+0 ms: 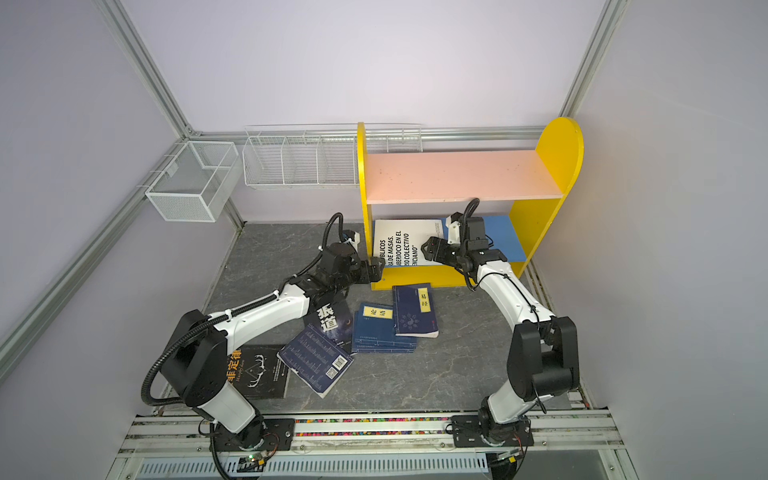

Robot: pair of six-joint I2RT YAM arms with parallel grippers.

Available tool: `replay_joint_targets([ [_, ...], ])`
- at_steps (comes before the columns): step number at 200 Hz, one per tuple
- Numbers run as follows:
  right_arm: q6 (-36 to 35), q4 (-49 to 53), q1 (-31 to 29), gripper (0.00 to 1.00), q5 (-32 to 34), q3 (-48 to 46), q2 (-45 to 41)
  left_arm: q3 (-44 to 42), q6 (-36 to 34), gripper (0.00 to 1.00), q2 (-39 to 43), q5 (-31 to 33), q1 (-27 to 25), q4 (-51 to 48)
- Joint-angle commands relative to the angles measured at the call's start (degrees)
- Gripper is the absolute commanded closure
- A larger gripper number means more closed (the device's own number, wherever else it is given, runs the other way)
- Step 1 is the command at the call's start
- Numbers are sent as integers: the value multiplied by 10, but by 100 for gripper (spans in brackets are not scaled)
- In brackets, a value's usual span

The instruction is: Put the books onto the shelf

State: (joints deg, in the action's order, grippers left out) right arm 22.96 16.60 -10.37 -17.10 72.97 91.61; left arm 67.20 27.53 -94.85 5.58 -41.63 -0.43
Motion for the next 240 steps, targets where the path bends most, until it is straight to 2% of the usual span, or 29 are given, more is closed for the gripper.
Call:
replay_joint_targets([
  [1,-18,-17,0,20,-35,16,14,19,4,7,-7,6,3,13],
  [61,-31,-10,0,20,-59,42,34,-1,10,7,21,0,3,18],
  [81,-28,1,0,17,-42,42,25,-21,13,7,48,-1,3,18],
  [109,-24,33,-1,16,7,33,-13,-61,16,7,105,-5,3,11],
  [123,-22,42,0,15,13,28,-28,-82,16,7,138,-2,3,-2],
  [137,-26,58,0,9,13,32,-32,-102,14,7,171,-1,3,-17],
  [189,-29,93,0,7,42,49,-39,-170,22,3,304,16,3,-88],
  [224,4,99,-10,8,43,-30,-123,-197,46,4,328,-21,3,-167],
  [240,17,113,-46,9,60,-84,-174,-224,64,7,327,-56,2,-170],
])
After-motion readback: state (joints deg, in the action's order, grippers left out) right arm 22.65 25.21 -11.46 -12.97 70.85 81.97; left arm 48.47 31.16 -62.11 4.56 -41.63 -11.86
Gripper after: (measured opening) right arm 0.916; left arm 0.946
